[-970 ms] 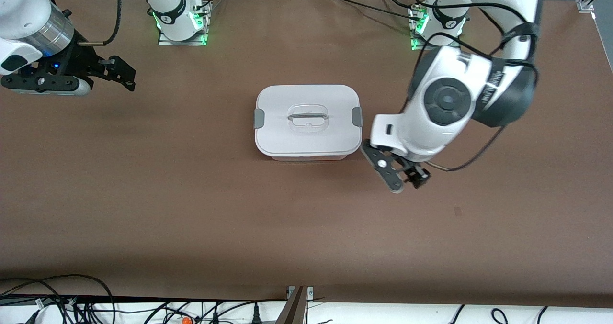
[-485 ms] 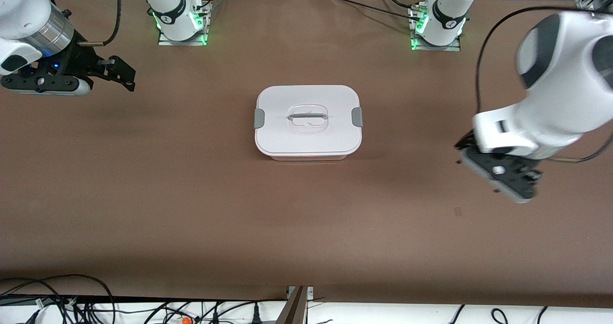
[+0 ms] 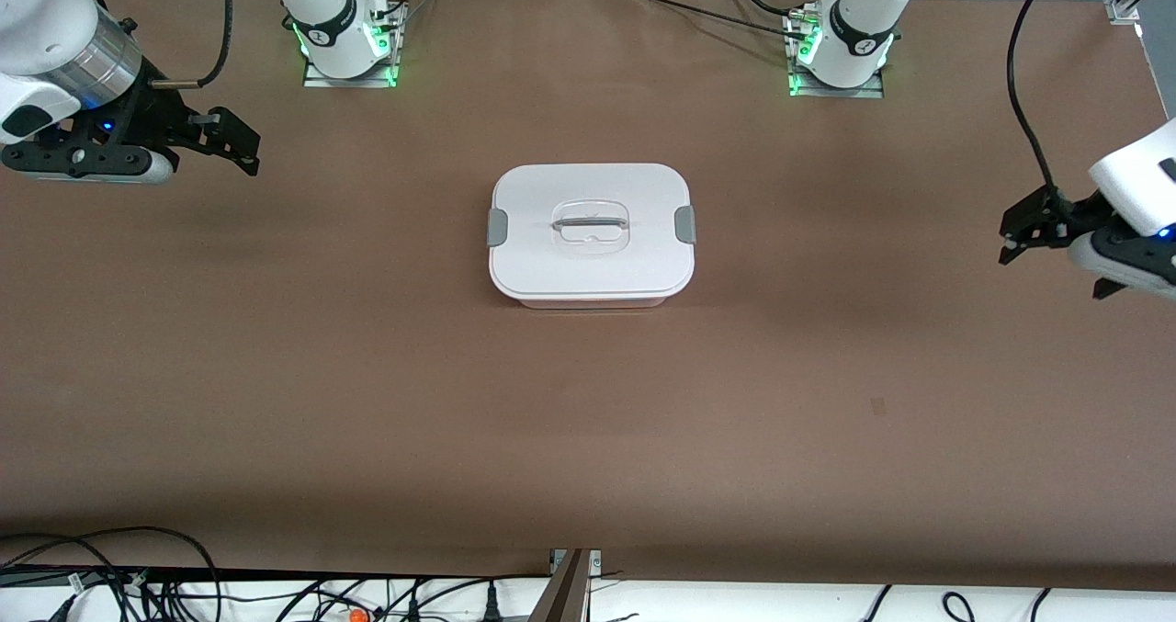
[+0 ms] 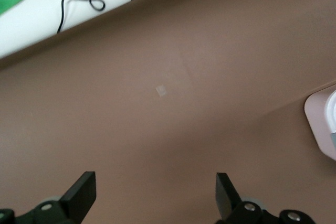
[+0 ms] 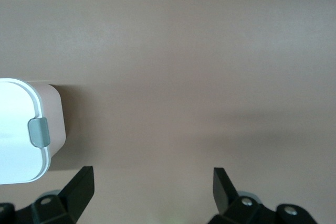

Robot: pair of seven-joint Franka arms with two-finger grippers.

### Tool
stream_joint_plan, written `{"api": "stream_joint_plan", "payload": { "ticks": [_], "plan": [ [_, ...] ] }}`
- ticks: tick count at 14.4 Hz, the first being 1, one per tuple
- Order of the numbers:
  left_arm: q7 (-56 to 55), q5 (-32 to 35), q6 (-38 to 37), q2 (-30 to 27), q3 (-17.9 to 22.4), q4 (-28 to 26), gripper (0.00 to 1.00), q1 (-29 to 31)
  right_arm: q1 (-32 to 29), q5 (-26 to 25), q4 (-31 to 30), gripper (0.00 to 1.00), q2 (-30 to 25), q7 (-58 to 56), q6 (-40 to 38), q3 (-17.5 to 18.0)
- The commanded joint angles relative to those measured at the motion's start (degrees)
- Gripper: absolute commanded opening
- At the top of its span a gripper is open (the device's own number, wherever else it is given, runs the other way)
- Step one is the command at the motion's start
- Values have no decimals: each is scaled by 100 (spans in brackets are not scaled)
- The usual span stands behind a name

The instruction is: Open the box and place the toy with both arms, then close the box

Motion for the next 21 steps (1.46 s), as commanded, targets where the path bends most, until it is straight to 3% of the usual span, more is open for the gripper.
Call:
{"api": "stream_joint_plan", "payload": {
  "ticks": [1,7,21],
  "plan": [
    [-1021,-79,-391,-472,-154,-337,100,72,-51,-67,73,100,10,67,-63,49],
    [-1119,-326,-339,-912,-154,-1225,100,432,-51,-67,73,100,10,67,-63,49],
    [-1480,-264,-568,-631,-145,-1041,100,441,-69,-49,82,100,27,67,-1,49]
  ]
}}
